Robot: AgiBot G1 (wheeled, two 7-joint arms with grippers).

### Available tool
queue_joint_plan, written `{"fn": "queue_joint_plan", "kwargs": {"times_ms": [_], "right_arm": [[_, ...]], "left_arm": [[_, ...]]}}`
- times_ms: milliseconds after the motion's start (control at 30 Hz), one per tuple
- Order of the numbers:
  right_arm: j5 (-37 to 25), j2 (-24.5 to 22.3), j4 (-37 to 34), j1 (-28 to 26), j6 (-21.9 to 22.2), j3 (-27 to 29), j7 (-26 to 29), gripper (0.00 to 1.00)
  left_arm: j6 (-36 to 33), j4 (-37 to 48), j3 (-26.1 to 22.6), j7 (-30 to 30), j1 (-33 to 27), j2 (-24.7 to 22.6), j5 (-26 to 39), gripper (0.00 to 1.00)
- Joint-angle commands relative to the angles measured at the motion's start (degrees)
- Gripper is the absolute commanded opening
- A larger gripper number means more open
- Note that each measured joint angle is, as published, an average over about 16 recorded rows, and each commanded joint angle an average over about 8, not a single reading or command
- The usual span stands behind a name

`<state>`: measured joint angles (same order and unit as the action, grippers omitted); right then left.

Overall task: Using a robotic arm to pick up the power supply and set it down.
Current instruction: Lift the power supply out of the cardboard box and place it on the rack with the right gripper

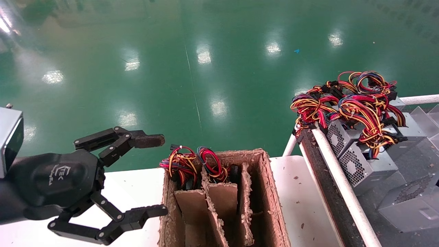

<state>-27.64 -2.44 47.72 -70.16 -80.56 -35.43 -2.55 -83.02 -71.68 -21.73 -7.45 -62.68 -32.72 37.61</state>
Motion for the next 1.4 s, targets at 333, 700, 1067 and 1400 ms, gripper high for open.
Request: {"fn": "queue_joint_plan", "kwargs": {"times_ms": [333, 700, 1067, 1400], "right_arm": [[6.2, 3.4, 7.3, 2.4, 16.0, -3.5, -5.1, 0.00], [7.7, 3.4, 19.2, 4.7, 27.6, -5.6, -4.9, 0.00], [7.5, 4.5, 22.9, 5.2, 32.3, -6.0, -4.4, 0.60], [7.0, 5.8, 22.5, 5.7, 33.6, -6.6, -3.6, 1.00]], "left_arm": [[0.0, 0.0, 0.0, 0.0, 0.0, 0.0, 0.0, 1.00], [0.0, 0.0, 0.0, 0.0, 0.0, 0.0, 0.0, 1.00], [0.0, 0.0, 0.0, 0.0, 0.0, 0.0, 0.0, 1.00], [0.0, 0.0, 0.0, 0.0, 0.0, 0.0, 0.0, 1.00]]}}
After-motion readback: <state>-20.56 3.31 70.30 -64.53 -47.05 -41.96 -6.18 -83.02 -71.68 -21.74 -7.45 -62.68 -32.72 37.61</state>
